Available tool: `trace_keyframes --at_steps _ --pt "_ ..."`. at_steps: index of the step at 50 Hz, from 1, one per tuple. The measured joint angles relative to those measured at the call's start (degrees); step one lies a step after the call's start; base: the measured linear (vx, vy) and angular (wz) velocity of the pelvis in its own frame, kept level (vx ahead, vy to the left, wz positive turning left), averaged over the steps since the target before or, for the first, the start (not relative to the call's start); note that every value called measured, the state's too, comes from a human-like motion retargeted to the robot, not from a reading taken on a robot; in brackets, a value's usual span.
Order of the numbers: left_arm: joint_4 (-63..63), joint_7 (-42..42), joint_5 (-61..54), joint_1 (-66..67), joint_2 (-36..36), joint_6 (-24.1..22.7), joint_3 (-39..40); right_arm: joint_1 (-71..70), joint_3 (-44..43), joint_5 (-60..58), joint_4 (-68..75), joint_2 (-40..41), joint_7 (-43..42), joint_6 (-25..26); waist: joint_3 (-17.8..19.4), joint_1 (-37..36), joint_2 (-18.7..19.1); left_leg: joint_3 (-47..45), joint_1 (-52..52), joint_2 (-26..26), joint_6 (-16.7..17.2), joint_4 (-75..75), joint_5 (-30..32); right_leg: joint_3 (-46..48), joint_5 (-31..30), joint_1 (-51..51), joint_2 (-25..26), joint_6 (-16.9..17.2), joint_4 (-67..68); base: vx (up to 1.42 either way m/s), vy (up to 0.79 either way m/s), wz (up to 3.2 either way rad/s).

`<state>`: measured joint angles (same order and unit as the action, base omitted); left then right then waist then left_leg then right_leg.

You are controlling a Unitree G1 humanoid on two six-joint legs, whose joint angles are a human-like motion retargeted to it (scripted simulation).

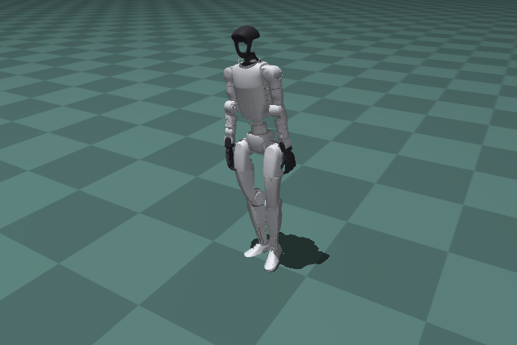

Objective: Upper body actions

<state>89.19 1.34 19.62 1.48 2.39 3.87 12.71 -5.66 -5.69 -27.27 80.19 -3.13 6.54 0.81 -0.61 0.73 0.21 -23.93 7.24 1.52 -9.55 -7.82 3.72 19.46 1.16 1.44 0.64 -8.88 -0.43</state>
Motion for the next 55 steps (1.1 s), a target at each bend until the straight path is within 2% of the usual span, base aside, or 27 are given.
trace_keyframes --at_steps 2,3,5,7,10,15,20,22,24,26,29,31,32,35,37,40,43,46,50,52,55 --pt "-0.82 -0.63 0.35 0.20 -0.39 -0.27 -0.49 1.32 -0.66 -0.22 2.41 -0.77 0.24 1.13 -0.86 1.82 1.11 5.22 -0.98 1.37 -0.58 2.91 5.58 -0.10 0.13 -1.73 1.12 0.30 -0.80 0.45 0.01 -0.11" --pt "-1.26 -1.18 0.69 0.12 -0.56 -0.40 -0.53 1.84 -1.15 -0.59 3.73 -1.21 0.28 1.87 -1.56 3.72 1.63 1.54 -1.69 -0.64 1.02 1.24 2.95 0.52 0.39 -2.08 1.41 0.43 -1.02 0.38 -0.01 0.32" --pt "-2.05 -2.28 1.64 -0.76 -0.76 -0.35 -0.48 2.76 -2.52 -0.55 6.17 -1.65 -0.54 3.61 -3.14 5.33 1.91 5.24 0.58 0.41 0.85 0.70 2.65 -0.23 0.88 -1.62 1.25 0.68 -0.88 0.29 -0.06 0.24" --pt "-2.91 -2.55 2.23 -1.82 -0.70 -0.43 -0.86 3.95 -4.31 1.50 8.28 -1.89 -1.79 4.37 -3.81 6.55 1.76 1.67 -0.87 -0.11 1.02 0.88 1.24 0.17 1.48 -1.51 0.89 0.93 -0.39 0.23 -0.10 0.20" --pt "-4.49 -2.99 2.45 -2.61 -0.72 -1.14 -1.63 5.53 -6.63 5.59 12.05 -3.00 -1.95 4.26 -4.38 4.80 0.93 1.85 -2.62 1.46 0.11 2.64 0.45 -0.60 2.03 -2.28 0.51 0.98 0.04 0.31 -0.10 -0.33" --pt "-6.02 -3.71 1.87 -2.32 -1.30 -2.10 -1.28 6.44 -9.26 7.43 15.84 -4.38 -2.84 5.34 -6.34 3.60 1.05 2.56 -3.05 2.02 0.58 3.49 -1.05 -1.41 3.58 -1.42 -0.06 1.12 2.05 0.23 -0.10 -0.16" --pt "-6.01 -5.72 2.75 -2.50 -0.96 -1.93 -0.70 4.83 -8.35 7.84 16.76 -5.11 -3.15 4.93 -5.92 4.78 2.66 5.62 -1.60 0.84 1.25 2.38 -1.91 -2.56 7.53 0.40 1.10 -0.63 8.34 0.06 -0.12 0.43" --pt "-5.83 -6.19 3.74 -2.34 -0.55 -1.92 -0.86 4.61 -7.80 7.96 16.66 -4.89 -2.99 4.48 -5.33 5.62 2.92 8.32 -1.11 0.49 1.59 1.67 -1.88 -4.19 7.81 1.03 1.91 -2.70 11.18 0.04 -0.14 1.18" --pt "-5.53 -6.50 4.78 -2.13 0.01 -2.03 -1.19 4.45 -7.39 7.92 16.74 -4.56 -2.77 4.17 -4.82 6.51 3.06 11.80 -0.68 0.37 1.83 1.22 -1.53 -9.71 6.97 1.94 3.22 -4.11 14.03 0.05 -0.17 1.67" --pt "-4.80 -6.51 5.60 -2.02 0.50 -2.16 -1.32 4.32 -7.19 7.31 16.77 -4.17 -2.47 4.18 -4.70 6.92 3.03 15.25 0.09 0.56 1.92 0.95 -0.90 -19.23 5.27 3.17 5.52 -4.23 16.40 0.05 -0.16 1.91" --pt "-3.23 -5.77 5.46 -2.14 0.98 -1.97 -1.22 4.31 -6.79 6.02 16.36 -3.77 -2.18 3.98 -4.82 7.79 2.85 21.09 1.93 1.71 2.00 0.76 0.68 -33.19 2.65 3.53 8.28 -0.32 16.94 0.03 -0.17 2.41" --pt "-2.24 -5.65 4.95 -2.97 1.47 -1.70 -0.94 4.10 -6.43 5.06 15.81 -3.75 -2.05 3.59 -4.34 9.33 3.08 27.77 3.54 3.29 2.22 0.73 2.62 -36.89 2.88 3.25 8.71 3.07 16.39 -0.03 -0.20 3.07" --pt "-2.06 -5.76 4.77 -3.46 1.78 -1.58 -0.83 3.97 -6.22 4.65 15.50 -3.79 -2.00 3.36 -3.79 9.73 3.08 30.95 4.16 4.17 2.36 0.79 3.64 -35.79 3.54 2.93 8.46 3.59 15.84 -0.08 -0.21 3.00" --pt "-2.80 -6.20 4.81 -5.38 3.02 -1.70 -0.92 3.38 -5.81 3.88 14.78 -4.17 -1.69 2.75 -1.35 7.65 1.08 37.90 5.36 8.23 2.45 1.26 5.97 -21.22 4.15 0.93 4.65 0.55 11.85 -0.11 -0.20 2.52" --pt "-3.63 -6.08 4.93 -6.80 3.60 -2.09 -1.66 2.85 -6.14 3.34 14.79 -4.94 -1.15 2.64 0.20 3.92 -0.58 38.76 6.56 10.33 1.16 1.75 5.70 -17.92 4.21 0.15 3.89 0.02 10.80 -0.11 -0.16 2.33" --pt "-3.85 -4.55 4.72 -8.26 3.43 -2.69 -2.46 2.85 -6.30 1.24 14.80 -6.68 -0.70 2.26 1.82 -0.44 -1.56 30.72 8.46 8.39 -1.93 1.99 -1.23 -9.19 4.65 1.21 -0.53 2.18 11.08 -0.06 -0.12 2.77" --pt "-2.85 -3.77 2.37 -8.06 3.48 -3.17 -2.28 3.61 -5.91 -3.39 14.45 -7.95 -2.28 2.63 1.77 -1.77 -2.74 13.89 9.20 4.50 -2.15 2.28 -9.34 -0.83 5.56 0.67 -2.57 2.42 9.35 0.26 -0.10 3.12" --pt "-1.55 -4.43 0.39 -7.27 4.03 -2.65 -1.53 4.60 -5.74 -5.66 14.82 -8.64 -4.15 2.97 0.49 -0.82 -2.59 -3.85 8.16 0.34 2.51 2.57 -14.74 8.80 6.64 0.13 -3.57 3.21 7.44 0.26 -0.04 3.40" --pt "-0.08 -3.05 -0.14 -5.91 4.60 -2.26 0.74 5.45 -6.08 -4.26 16.57 -9.07 -2.96 2.12 -1.09 -0.11 -2.71 -25.53 4.16 -4.32 9.53 0.26 -16.10 20.37 8.05 -1.18 -4.68 4.68 5.10 0.47 0.02 3.22" --pt "0.70 -2.82 -0.62 -5.28 5.02 -2.12 1.72 5.62 -6.21 -4.17 17.20 -8.85 -1.67 1.68 -2.02 0.53 -2.67 -29.30 2.44 -4.86 10.47 -0.84 -15.84 25.73 9.03 -1.91 -4.68 5.59 4.13 0.42 -0.05 3.30" --pt "2.01 -2.19 -0.95 -4.26 5.79 -1.76 3.37 6.42 -5.71 -5.48 17.20 -8.17 -1.05 1.54 -3.54 1.49 -2.46 -28.09 1.24 -4.79 11.21 -1.46 -14.99 33.23 10.52 -3.05 -4.43 7.20 3.16 0.53 -0.10 3.14"
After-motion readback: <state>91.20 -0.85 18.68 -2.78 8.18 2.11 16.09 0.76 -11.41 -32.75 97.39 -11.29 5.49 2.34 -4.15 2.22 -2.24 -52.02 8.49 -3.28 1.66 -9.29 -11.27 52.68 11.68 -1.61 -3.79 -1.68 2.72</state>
